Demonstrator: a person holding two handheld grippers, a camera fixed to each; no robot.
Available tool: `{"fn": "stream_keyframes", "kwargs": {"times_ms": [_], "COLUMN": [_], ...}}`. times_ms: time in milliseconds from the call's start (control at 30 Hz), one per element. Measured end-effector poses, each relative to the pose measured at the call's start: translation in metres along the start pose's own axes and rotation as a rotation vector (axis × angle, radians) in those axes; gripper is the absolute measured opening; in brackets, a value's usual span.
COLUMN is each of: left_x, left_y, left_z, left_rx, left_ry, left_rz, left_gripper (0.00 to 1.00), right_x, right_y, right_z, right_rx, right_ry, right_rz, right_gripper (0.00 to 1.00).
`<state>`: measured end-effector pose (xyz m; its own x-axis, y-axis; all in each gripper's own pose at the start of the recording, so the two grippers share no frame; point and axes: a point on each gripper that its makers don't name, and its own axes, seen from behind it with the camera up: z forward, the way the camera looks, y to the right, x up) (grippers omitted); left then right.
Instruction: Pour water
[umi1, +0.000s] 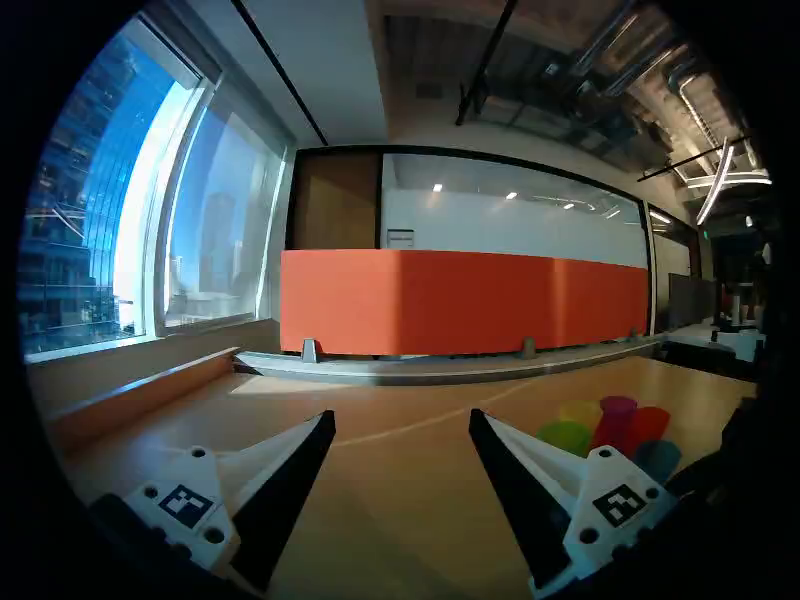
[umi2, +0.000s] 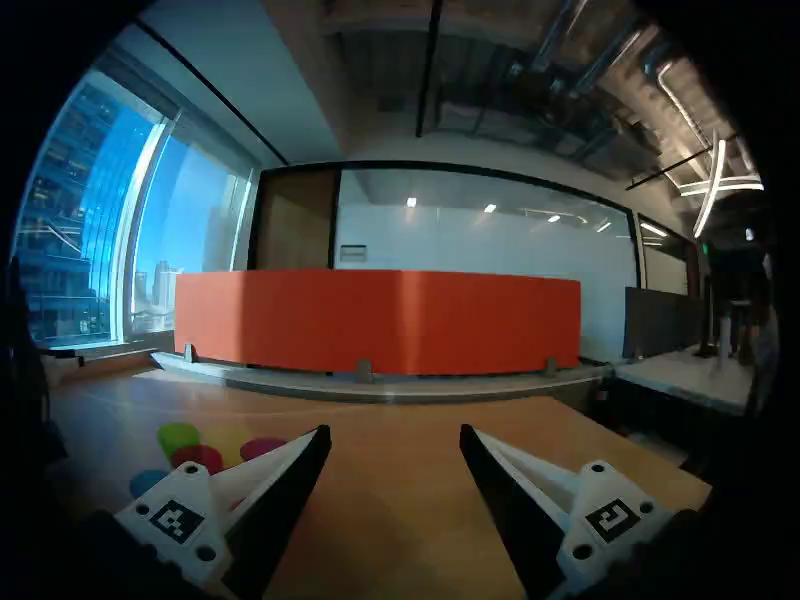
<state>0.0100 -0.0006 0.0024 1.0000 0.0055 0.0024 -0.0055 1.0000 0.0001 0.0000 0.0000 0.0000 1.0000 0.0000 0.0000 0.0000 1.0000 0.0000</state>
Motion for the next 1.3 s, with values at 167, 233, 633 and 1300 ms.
{"fn": "stream_keyframes", "kwargs": {"times_ms": [167,233,633,1300], "left_x": [0.025,0.038,0.115,0.14], "left_y": [0.001,0.002,0.012,0.071], "left_z": [0.006,0.01,0.022,0.033], "left_rx": [-0.01,-0.02,-0.094,-0.379], "left_ry": [-0.017,-0.022,-0.038,-0.065], "left_rz": [-0.003,-0.007,-0.024,0.022], "left_gripper": [1.0,1.0,1.0,1.0], "right_x": [0.025,0.037,0.101,0.134], "right_y": [-0.003,-0.005,-0.018,-0.073], "right_z": [-0.002,-0.002,0.005,0.01], "right_rx": [0.008,0.014,0.064,0.351], "right_ry": [-0.004,-0.005,-0.013,0.011], "right_rz": [-0.005,-0.005,0.012,0.042], "right_gripper": [1.0,1.0,1.0,1.0]}}
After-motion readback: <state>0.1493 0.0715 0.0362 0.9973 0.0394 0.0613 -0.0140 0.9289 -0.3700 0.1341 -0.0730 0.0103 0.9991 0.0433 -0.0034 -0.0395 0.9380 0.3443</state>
